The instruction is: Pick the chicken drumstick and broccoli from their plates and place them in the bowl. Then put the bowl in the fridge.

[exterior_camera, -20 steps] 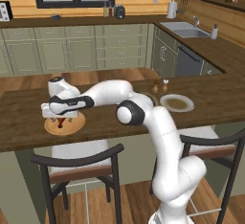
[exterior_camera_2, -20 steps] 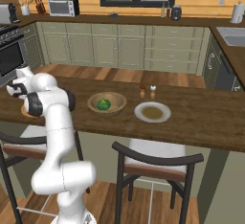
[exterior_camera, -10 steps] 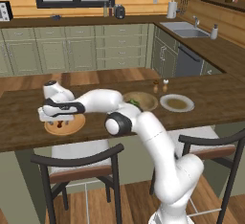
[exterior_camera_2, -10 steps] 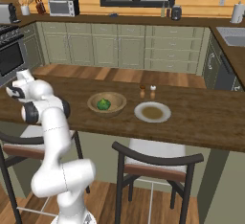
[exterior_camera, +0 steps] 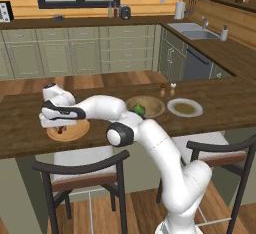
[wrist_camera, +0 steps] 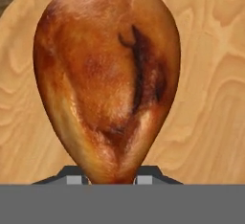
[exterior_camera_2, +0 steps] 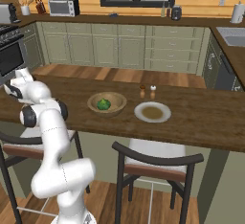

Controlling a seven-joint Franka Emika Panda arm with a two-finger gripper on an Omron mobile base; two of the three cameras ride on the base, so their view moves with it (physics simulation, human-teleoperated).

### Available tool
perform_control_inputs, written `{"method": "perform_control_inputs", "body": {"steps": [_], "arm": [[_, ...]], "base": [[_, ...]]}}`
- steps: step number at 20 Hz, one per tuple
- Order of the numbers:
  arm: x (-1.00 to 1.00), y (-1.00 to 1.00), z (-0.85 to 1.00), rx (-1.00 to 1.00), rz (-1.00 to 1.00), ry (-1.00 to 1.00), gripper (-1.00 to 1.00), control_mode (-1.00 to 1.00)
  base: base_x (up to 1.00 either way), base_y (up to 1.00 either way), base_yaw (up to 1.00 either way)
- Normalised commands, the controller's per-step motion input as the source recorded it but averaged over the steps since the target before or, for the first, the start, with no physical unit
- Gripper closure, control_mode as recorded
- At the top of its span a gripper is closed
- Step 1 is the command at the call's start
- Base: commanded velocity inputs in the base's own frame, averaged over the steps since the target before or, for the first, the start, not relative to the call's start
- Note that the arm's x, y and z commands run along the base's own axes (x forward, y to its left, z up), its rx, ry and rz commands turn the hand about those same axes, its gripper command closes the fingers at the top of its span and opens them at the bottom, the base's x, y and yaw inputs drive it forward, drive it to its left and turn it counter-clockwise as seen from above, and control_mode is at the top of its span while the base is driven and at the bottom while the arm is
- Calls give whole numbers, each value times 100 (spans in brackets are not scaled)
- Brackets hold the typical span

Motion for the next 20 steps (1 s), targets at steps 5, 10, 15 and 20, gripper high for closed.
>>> {"method": "perform_control_inputs", "body": {"steps": [5,10,15,20], "arm": [[-35,-81,23,2,0,-2,100,-100],[-75,-99,72,5,0,-9,100,-100],[-93,-100,43,11,0,-23,100,-100],[-74,-100,6,11,0,-24,100,-100]], "base": [[0,0,0],[0,0,0],[0,0,0],[0,0,0]]}}
